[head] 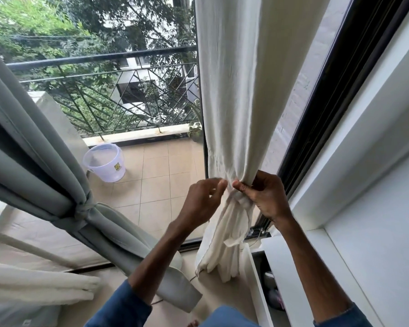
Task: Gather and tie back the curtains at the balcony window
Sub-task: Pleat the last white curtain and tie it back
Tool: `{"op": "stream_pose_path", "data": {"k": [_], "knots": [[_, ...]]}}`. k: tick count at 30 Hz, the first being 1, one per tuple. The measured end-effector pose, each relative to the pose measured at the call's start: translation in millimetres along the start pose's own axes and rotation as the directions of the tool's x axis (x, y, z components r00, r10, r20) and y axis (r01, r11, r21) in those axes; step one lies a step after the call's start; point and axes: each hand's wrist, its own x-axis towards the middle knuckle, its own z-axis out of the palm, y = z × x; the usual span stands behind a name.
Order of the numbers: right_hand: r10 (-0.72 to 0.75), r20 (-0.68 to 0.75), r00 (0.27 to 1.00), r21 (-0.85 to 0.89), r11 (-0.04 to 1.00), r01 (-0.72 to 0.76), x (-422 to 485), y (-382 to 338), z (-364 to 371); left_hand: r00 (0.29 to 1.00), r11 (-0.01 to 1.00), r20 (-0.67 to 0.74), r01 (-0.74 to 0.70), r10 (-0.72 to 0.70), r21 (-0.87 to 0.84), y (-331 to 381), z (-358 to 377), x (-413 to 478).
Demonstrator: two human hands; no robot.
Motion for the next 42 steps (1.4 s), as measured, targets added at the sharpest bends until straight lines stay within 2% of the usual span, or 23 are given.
{"op": "stream_pose_path", "data": {"k": [3, 4, 7, 9, 11, 18, 21, 25, 30, 34, 38, 40, 42], "knots": [[-0.023, 0.03, 0.999, -0.041, 0.999, 0.024, -3, 0, 5, 0.999, 0.995, 0.04, -0.011, 0.015, -0.094, 33, -3, 13], [-0.058, 0.045, 0.997, -0.083, 0.995, 0.062, -3, 1, 7, 1.0, 0.998, 0.024, -0.018, 0.019, -0.052, 44, 0, 19], [-0.155, 0.034, 0.987, -0.239, 0.958, 0.159, -3, 5, 15, 0.999, 0.97, -0.046, 0.038, -0.028, 0.241, 60, 9, 31], [-0.117, 0.031, 0.993, -0.195, 0.973, 0.121, -5, 1, 17, 0.996, 0.945, -0.073, 0.075, -0.054, 0.318, 62, 10, 39], [-0.069, 0.073, 0.995, -0.12, 0.99, 0.077, -9, -1, 18, 0.993, 0.942, -0.09, 0.103, -0.078, 0.318, 59, 6, 45], [-0.038, 0.198, 0.979, -0.136, 0.989, 0.065, -31, 13, 0, 0.994, 0.927, -0.07, 0.103, -0.083, 0.361, 33, -8, 56], [-0.003, 0.248, 0.969, -0.077, 0.997, 0.022, -35, 11, -19, 0.993, 0.91, -0.076, 0.112, -0.089, 0.399, 26, -14, 57], [0.005, 0.264, 0.965, -0.065, 0.998, 0.013, -24, 13, -43, 0.998, 0.904, -0.064, 0.04, -0.014, 0.425, 25, -23, 46], [0.007, 0.314, 0.949, -0.153, 0.987, 0.043, 1, 20, -77, 0.987, 0.873, 0.008, -0.144, 0.158, 0.467, 36, -30, 22], [0.032, 0.331, 0.943, -0.213, 0.976, 0.042, 38, 21, -87, 0.979, 0.859, 0.067, -0.201, 0.193, 0.471, 46, -27, 4], [0.08, 0.374, 0.924, -0.364, 0.929, 0.067, 79, 22, -60, 0.993, 0.868, 0.066, -0.118, 0.099, 0.483, 51, -19, -3], [0.129, 0.318, 0.939, -0.42, 0.907, 0.018, 93, 19, -46, 0.998, 0.852, 0.037, -0.058, 0.046, 0.52, 52, -17, -5], [0.109, 0.278, 0.954, -0.464, 0.885, 0.034, 100, 7, -32, 1.0, 0.846, 0.014, -0.016, 0.01, 0.532, 48, -17, -7]]}}
